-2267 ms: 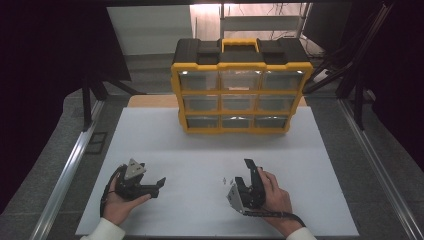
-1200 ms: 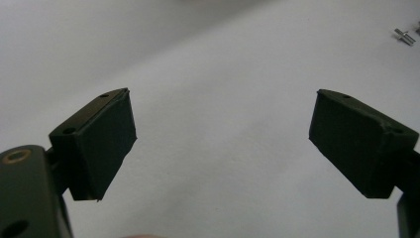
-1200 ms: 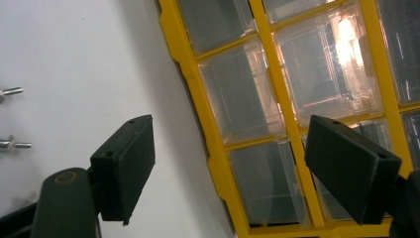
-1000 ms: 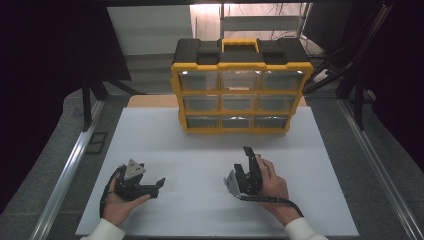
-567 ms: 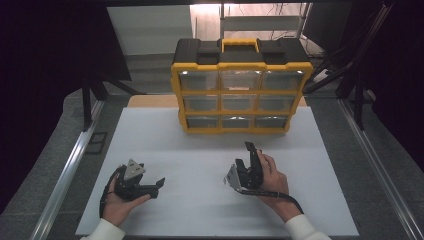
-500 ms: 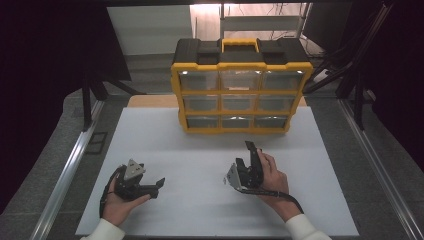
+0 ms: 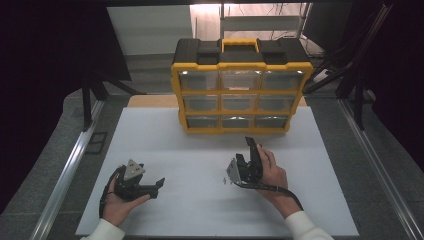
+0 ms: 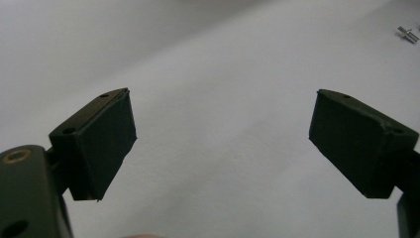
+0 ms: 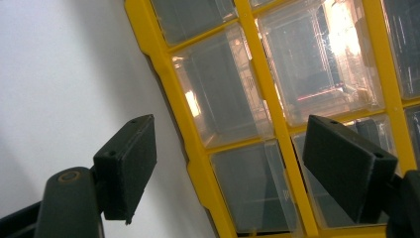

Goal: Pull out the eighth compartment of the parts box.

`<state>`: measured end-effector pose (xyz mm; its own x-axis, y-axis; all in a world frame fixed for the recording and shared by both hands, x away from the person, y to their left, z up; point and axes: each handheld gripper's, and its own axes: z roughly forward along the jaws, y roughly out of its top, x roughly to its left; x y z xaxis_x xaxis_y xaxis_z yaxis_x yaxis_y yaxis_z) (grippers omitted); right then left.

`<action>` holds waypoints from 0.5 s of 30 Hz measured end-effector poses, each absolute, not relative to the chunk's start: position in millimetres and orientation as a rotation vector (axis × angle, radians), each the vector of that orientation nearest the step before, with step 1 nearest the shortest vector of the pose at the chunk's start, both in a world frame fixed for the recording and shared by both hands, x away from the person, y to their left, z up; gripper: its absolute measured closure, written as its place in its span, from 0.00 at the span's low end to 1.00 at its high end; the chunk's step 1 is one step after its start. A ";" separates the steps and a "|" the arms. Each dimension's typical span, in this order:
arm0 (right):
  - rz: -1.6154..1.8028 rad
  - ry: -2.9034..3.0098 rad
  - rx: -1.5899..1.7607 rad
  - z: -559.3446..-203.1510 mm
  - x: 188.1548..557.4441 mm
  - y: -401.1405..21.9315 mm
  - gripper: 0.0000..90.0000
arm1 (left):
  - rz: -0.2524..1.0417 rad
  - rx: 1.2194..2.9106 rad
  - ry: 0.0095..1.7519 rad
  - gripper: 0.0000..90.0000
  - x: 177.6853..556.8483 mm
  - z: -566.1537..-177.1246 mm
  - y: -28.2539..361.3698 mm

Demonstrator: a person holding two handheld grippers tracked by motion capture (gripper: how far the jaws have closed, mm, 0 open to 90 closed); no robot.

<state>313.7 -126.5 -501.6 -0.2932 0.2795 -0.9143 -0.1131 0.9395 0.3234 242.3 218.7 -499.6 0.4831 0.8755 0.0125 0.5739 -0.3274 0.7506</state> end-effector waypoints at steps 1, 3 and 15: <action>0.384 1.833 0.124 -501.9 314.3 -126.6 0.23 | 0.555 2.035 1.193 0.13 242.3 -499.6 218.6; 0.376 1.837 0.123 -503.0 315.4 -126.6 0.23 | 0.555 2.037 1.192 0.13 242.3 -499.8 218.5; 0.358 1.836 0.127 -505.3 325.5 -128.2 0.23 | 0.556 2.032 1.197 0.13 242.3 -499.8 218.9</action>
